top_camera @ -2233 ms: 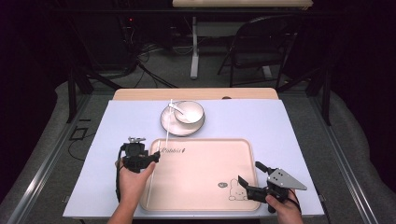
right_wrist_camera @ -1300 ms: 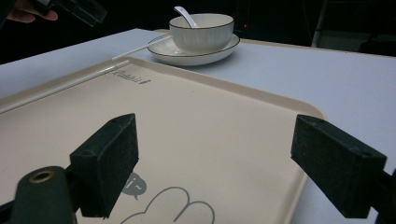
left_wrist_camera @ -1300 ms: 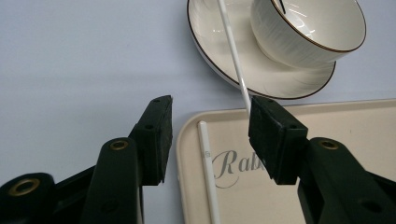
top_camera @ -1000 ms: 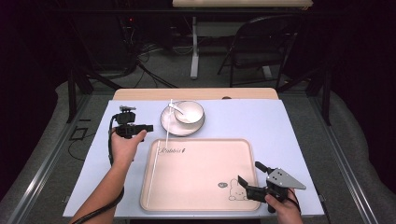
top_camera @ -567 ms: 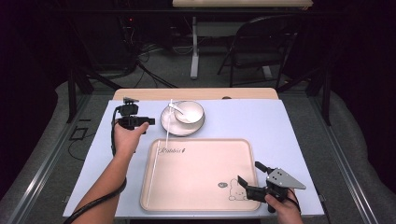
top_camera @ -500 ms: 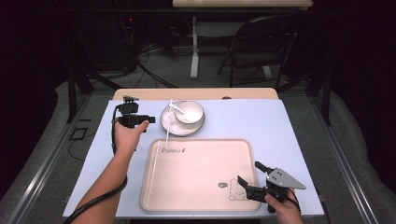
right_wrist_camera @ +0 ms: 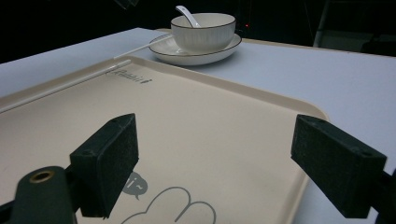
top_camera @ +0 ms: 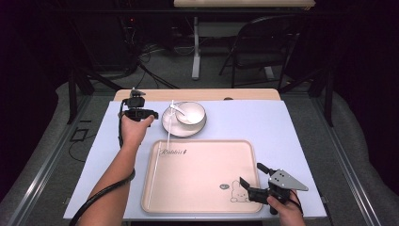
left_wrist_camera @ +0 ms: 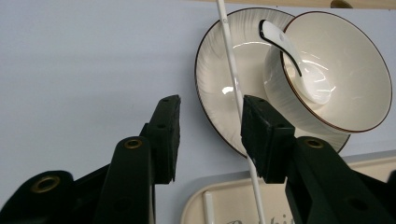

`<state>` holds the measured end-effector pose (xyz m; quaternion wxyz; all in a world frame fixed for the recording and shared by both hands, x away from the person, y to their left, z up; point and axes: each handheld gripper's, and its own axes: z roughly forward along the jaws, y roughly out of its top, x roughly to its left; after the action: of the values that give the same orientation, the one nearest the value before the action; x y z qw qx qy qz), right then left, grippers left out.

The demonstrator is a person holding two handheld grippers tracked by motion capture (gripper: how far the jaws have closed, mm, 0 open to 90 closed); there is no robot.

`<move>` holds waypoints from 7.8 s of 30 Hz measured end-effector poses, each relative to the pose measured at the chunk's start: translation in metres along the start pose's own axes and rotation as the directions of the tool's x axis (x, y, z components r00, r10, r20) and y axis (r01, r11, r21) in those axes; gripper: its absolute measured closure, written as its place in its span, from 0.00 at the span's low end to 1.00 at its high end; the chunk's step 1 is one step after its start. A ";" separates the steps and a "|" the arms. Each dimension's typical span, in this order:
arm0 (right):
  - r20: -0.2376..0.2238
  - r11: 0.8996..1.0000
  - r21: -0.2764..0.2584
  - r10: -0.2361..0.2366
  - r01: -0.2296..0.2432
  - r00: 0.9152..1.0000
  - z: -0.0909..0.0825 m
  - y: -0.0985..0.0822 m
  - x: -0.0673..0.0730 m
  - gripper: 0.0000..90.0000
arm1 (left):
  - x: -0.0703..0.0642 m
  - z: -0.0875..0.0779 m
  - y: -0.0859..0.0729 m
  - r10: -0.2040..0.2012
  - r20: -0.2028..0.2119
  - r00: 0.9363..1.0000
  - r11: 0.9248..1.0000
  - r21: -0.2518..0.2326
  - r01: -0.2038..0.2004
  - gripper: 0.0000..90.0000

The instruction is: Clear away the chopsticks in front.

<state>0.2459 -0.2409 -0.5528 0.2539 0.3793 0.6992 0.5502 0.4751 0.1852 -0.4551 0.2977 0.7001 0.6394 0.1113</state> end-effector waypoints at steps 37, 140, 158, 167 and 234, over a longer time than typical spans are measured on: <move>-0.010 1.000 -0.003 0.012 -0.012 1.000 -0.001 0.000 -0.001 0.16 | -0.034 0.062 0.001 0.011 0.012 1.000 0.997 0.073 -0.012 0.76; -0.008 1.000 -0.003 0.014 -0.014 1.000 0.001 0.001 -0.001 0.16 | -0.011 -0.029 -0.097 -0.085 0.155 0.984 0.978 -0.174 0.112 0.94; -0.011 1.000 -0.005 0.006 -0.006 1.000 0.000 0.001 0.000 0.16 | -0.017 -0.033 -0.160 -0.080 0.127 0.989 0.969 -0.224 0.107 0.94; -0.012 1.000 -0.003 0.004 -0.004 1.000 0.000 0.001 0.001 0.16 | -0.022 -0.032 -0.179 -0.089 0.132 0.987 0.968 -0.222 0.117 0.94; -0.020 1.000 -0.001 0.009 -0.009 1.000 0.001 0.001 0.001 0.16 | -0.035 -0.026 -0.195 -0.022 -0.013 1.000 0.992 -0.127 0.020 0.82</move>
<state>0.2465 -0.2395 -0.5520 0.2447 0.3771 0.6996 0.5554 0.2942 0.1593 -0.5350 0.3383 0.6720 0.6405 0.1536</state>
